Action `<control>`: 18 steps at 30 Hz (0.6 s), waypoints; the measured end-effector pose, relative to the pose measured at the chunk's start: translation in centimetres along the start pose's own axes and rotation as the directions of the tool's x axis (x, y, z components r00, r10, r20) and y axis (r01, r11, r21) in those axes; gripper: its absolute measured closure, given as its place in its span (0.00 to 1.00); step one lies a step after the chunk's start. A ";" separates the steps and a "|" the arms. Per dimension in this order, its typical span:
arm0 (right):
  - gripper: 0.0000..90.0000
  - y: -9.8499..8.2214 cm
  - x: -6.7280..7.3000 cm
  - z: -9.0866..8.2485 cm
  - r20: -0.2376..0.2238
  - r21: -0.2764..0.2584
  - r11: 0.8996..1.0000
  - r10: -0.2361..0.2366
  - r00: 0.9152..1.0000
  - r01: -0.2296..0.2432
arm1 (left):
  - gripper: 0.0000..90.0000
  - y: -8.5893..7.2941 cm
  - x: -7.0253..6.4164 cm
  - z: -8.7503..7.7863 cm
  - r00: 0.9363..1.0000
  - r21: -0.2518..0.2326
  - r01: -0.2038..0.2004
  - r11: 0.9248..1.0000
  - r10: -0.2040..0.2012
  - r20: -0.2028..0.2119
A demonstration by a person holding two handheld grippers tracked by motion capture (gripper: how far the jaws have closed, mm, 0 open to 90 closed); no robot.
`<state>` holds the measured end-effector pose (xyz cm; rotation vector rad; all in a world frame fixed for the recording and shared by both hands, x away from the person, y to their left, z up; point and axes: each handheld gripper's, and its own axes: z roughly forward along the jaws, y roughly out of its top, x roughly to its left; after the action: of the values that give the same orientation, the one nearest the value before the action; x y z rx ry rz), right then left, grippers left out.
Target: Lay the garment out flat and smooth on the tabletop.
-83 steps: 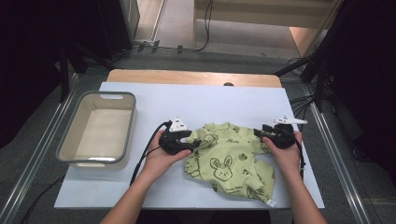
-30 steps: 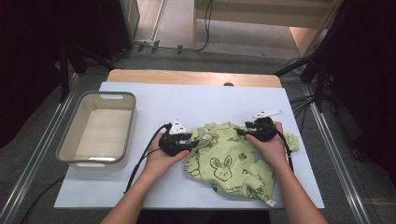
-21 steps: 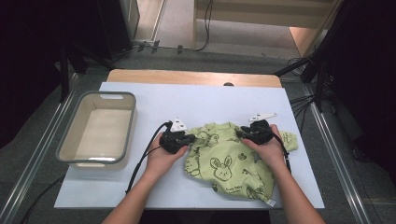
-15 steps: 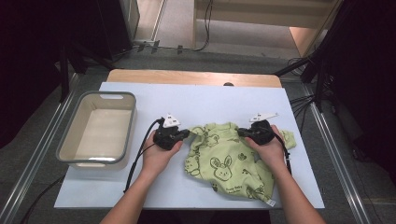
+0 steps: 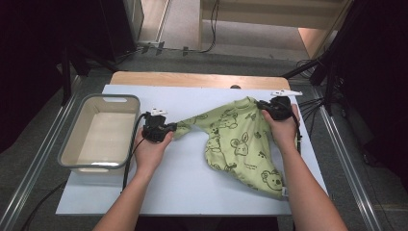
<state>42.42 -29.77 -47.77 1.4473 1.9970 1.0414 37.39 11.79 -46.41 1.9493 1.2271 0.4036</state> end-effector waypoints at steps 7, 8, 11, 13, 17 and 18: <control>0.49 -1.3 -0.4 -0.3 -0.004 0.030 0.999 0.032 0.999 -0.032 | 0.46 -0.8 -0.1 0.1 0.999 -0.044 -0.031 0.999 0.032 0.011; 0.48 -1.6 -0.4 -0.6 -0.011 0.033 0.999 0.038 0.999 -0.038 | 0.46 -1.0 -0.1 0.2 1.000 -0.037 -0.029 0.999 0.029 0.012; 0.41 -2.8 -0.7 -1.5 -0.017 0.030 0.999 0.045 0.999 -0.045 | 0.44 -1.6 0.0 0.6 1.000 -0.013 -0.021 1.000 0.021 0.012; 0.37 -3.5 -0.9 -2.3 -0.020 0.028 0.998 0.054 0.998 -0.054 | 0.44 -1.8 0.0 1.1 0.999 0.005 -0.033 0.999 0.033 0.003; 0.30 -5.1 -1.5 -4.0 -0.012 0.019 0.997 0.076 0.997 -0.076 | 0.54 -2.0 0.0 1.7 0.999 0.011 -0.054 0.998 0.054 0.006; 0.29 -5.5 -1.7 -4.5 -0.011 0.015 0.997 0.082 0.997 -0.082 | 0.62 -2.0 0.0 1.7 0.998 0.016 -0.061 0.998 0.061 0.019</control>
<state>36.50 -33.63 -49.48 1.5459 1.9718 1.0730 37.18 11.46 -49.00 2.0039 1.1651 0.4074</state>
